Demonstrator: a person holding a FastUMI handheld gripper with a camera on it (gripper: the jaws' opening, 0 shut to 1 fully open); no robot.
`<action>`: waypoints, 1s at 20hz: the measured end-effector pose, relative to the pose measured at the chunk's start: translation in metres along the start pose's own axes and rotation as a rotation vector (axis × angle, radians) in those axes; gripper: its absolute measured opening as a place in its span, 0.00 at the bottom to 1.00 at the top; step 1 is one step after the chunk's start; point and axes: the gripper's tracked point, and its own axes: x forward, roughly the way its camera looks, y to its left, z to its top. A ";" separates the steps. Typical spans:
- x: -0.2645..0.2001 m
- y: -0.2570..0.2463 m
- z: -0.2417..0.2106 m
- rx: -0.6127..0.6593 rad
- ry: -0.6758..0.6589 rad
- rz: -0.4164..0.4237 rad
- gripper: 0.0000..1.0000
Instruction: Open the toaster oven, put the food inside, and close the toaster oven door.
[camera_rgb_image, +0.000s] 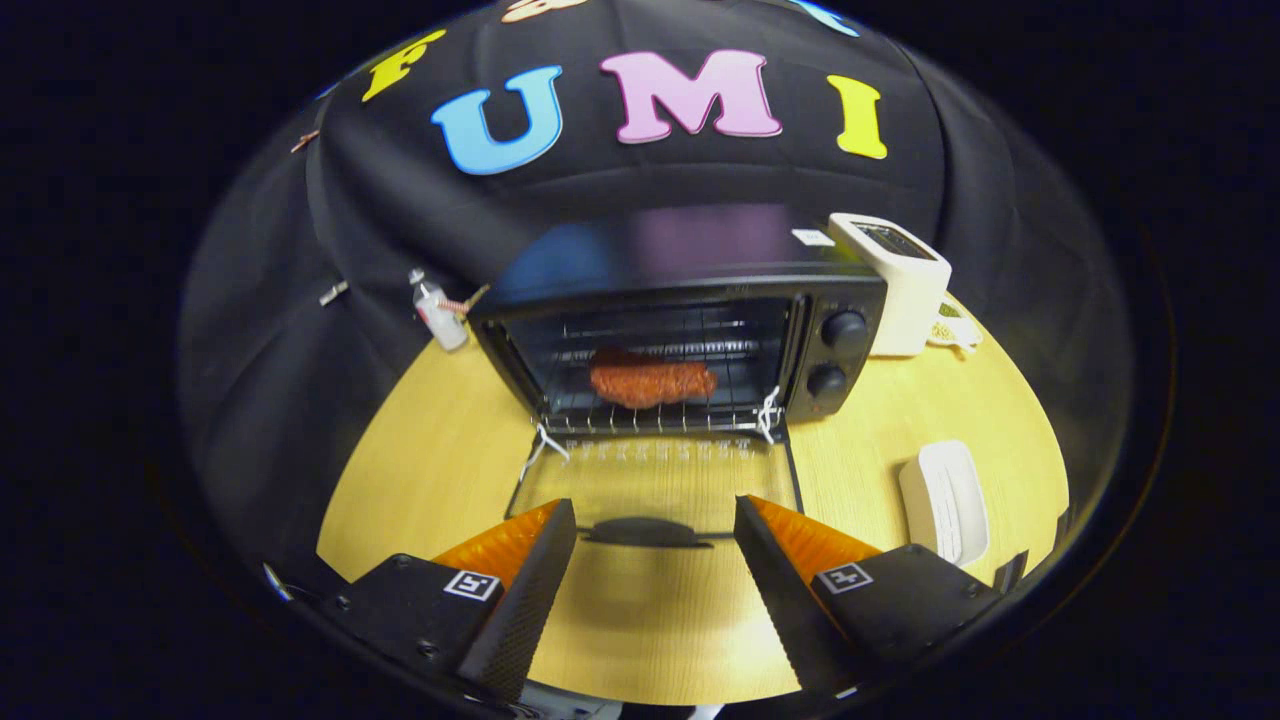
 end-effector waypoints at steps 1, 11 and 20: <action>0.002 0.002 -0.010 -0.007 0.023 -0.002 0.99; 0.061 0.013 -0.085 0.002 0.248 -0.044 0.99; 0.089 0.001 -0.087 0.014 0.254 -0.122 0.99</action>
